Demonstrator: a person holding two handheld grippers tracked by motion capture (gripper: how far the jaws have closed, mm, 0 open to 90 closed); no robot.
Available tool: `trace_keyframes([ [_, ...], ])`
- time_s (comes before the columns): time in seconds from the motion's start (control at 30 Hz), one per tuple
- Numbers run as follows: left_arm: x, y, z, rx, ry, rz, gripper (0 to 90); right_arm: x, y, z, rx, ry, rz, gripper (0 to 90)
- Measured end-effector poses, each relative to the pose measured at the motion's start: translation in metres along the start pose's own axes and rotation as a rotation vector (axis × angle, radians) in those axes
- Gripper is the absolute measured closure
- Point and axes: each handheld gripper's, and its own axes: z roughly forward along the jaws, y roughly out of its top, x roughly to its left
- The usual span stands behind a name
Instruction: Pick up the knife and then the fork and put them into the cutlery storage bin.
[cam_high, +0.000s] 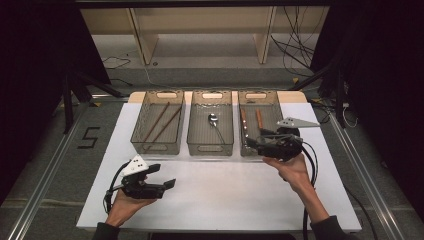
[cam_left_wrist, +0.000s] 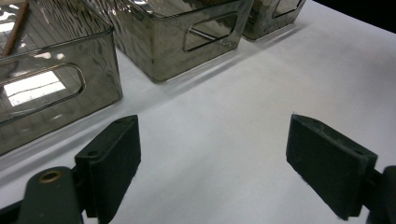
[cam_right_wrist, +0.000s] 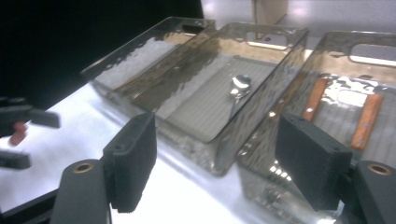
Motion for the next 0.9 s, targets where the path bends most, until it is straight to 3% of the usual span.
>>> trace_keyframes([
  [0.3, -0.003, -0.003, 0.001, 0.001, -0.011, -0.006, 17.4, 0.015, -0.030, -0.010, -0.024, 0.037, -0.028, 28.6],
  [0.63, -0.004, -0.005, 0.000, -0.006, -0.024, -0.008, 17.2, 0.032, -0.059, -0.020, -0.048, 0.064, -0.097, 26.8],
  [0.9, -0.005, -0.007, -0.001, -0.009, -0.037, -0.007, 16.4, 0.036, -0.079, -0.027, -0.057, 0.060, -0.105, 24.4],
])
